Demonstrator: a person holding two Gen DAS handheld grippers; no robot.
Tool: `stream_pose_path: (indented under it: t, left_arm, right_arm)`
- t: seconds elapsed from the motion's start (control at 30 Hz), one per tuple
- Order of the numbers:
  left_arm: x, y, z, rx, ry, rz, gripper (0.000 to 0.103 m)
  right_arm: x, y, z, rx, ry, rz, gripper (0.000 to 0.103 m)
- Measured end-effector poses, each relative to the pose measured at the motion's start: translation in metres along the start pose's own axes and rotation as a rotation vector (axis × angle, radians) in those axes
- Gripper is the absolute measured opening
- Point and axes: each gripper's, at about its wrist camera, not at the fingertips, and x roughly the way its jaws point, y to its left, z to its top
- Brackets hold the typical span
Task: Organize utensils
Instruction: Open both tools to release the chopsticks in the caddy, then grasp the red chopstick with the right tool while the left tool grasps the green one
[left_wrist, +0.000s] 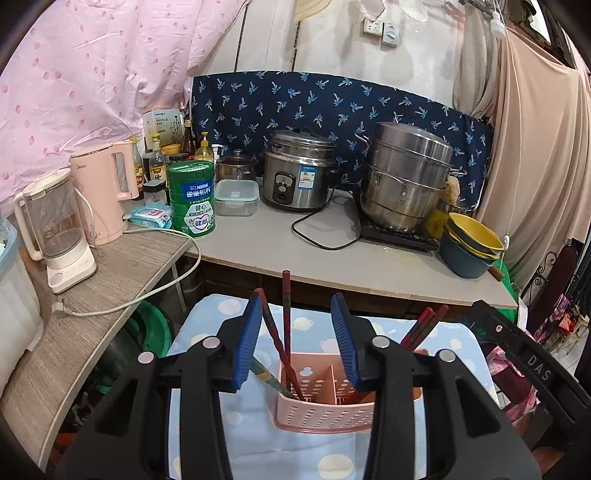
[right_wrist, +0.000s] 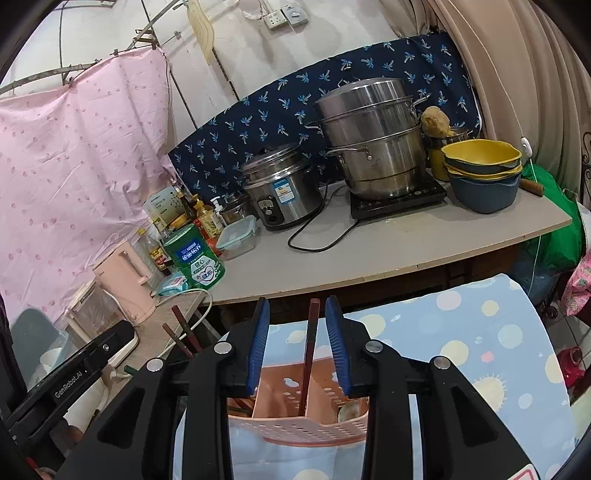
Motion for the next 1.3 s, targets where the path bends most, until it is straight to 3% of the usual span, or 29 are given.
stream_pose_path:
  t: [0.1,0.63,0.73,1.03,1.3]
  left_arm:
    - [-0.006,0.000,-0.003,0.005,-0.003,0.008,0.045]
    - [-0.041,-0.001,-0.038,0.049,0.014,0.025,0.049]
    - [-0.049,0.001,-0.051,0.048,0.019,0.029,0.059]
    - [-0.067,0.006,-0.114,0.090,0.103,0.028,0.061]
    - [-0.078,0.020,-0.186,0.097,0.226,0.018,0.061]
  right_arm:
    - [-0.008,0.005,-0.005,-0.030,-0.002,0.000,0.032]
    - [-0.053,0.020,-0.055,-0.115,0.039,0.021,0.032]
    - [-0.063,0.020,-0.069,-0.129,0.055,0.023,0.032]
    - [-0.094,0.012,-0.136,-0.182,0.142,0.002,0.032]
    - [-0.118,0.001,-0.210,-0.215,0.256,-0.022,0.032]
